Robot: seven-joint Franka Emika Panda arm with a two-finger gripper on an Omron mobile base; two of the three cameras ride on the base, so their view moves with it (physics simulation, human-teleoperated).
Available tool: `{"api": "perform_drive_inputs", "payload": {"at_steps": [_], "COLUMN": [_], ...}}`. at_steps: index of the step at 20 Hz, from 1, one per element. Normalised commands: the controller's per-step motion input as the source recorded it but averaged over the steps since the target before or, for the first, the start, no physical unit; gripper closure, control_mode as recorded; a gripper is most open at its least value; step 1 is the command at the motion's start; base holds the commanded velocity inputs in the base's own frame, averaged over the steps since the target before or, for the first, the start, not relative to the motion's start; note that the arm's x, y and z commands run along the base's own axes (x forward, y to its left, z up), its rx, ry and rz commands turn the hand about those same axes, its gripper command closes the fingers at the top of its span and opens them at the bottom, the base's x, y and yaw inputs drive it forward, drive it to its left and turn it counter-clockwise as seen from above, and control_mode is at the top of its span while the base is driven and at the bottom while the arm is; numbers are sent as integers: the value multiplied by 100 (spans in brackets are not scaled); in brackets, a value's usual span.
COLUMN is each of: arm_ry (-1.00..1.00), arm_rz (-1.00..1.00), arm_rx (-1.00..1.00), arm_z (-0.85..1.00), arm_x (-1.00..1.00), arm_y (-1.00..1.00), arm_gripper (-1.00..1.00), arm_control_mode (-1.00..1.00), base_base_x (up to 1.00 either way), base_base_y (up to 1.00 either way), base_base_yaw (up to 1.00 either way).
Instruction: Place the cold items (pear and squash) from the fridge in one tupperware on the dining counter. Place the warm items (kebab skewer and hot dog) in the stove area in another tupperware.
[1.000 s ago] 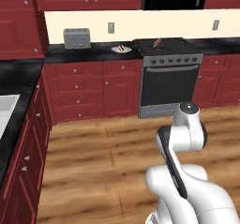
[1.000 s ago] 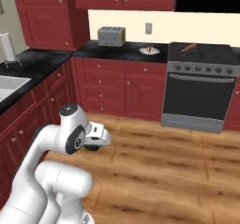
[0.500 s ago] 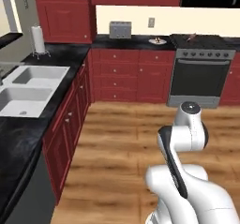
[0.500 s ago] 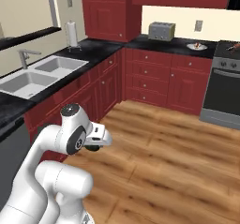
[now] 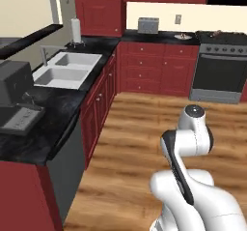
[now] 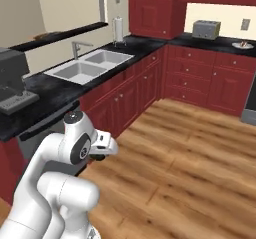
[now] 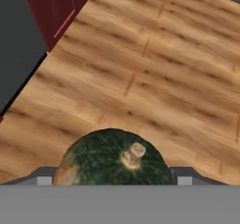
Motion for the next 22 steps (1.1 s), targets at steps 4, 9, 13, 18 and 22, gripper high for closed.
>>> {"api": "perform_drive_inputs", "payload": {"at_steps": [4,9,13,18,22], "arm_ry": [0,0,0,0,0], "arm_rz": [0,0,0,0,0], "arm_rx": [0,0,0,0,0], "arm_z": [0,0,0,0,0], "arm_x": [0,0,0,0,0], "arm_y": [0,0,0,0,0], "arm_gripper": [100,100,100,100,100], "arm_control_mode": [100,100,100,100,100], "base_base_x": [-78,-87,-51,-43,-45], "base_base_y": [100,98,100,100,100], "base_base_yaw": [0,0,-5,-20,-30]}}
